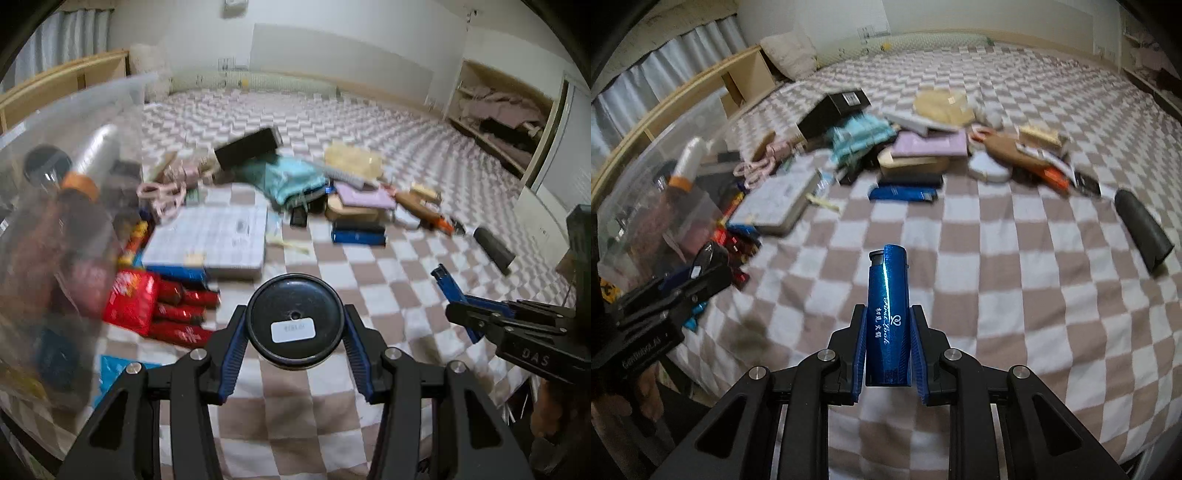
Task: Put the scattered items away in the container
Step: 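Close the left gripper on the black round tin and lift it, then carry the black tin and blue lighter over the clear plastic box with both grippers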
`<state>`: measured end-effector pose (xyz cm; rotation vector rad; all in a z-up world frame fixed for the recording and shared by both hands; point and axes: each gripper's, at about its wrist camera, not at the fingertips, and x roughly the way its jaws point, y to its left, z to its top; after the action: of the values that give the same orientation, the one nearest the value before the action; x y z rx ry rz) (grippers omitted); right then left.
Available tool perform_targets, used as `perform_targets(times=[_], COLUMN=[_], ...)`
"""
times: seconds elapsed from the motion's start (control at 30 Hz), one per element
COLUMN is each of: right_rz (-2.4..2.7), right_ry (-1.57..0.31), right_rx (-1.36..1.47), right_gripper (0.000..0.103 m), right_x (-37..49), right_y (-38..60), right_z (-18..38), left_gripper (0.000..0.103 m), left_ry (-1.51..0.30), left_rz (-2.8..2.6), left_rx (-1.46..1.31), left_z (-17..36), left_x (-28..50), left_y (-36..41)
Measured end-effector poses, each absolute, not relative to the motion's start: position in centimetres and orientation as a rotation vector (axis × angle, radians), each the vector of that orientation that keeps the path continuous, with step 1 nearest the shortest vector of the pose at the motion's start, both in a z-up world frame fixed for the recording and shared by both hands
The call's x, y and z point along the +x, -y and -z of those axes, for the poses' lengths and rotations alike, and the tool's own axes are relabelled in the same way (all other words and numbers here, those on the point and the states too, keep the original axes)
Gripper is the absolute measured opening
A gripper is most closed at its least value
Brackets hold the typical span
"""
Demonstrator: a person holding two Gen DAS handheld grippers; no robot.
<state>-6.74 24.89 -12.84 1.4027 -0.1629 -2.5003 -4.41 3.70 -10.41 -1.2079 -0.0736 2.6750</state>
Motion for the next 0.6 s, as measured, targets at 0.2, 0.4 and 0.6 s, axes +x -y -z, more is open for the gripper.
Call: perform_targets(times=[0.2,0.4,0.6], right_rz=[2.519,2.521,2.504], right_ry=[0.179,0.203,0.234], right_rx=[1.320,1.294,1.310], right_gripper=[0.023,0.023,0.023], right_x=[-7.3,-7.1,-6.8], right_y=[-23.8,-23.0,-22.4], right_z=[10.0,9.1,9.6], left_gripper=[0.049,0.049,0.049], left_ry=[0.097,0.094,0.112], left_rz=[-2.714,-2.795,-2.886], left_rx=[-1.110,-0.969,-0.888], left_z=[7.2,2.8,-1.4], left_x=[-4.2,-4.0,-5.1], left_y=[-2.1,0.1,3.9])
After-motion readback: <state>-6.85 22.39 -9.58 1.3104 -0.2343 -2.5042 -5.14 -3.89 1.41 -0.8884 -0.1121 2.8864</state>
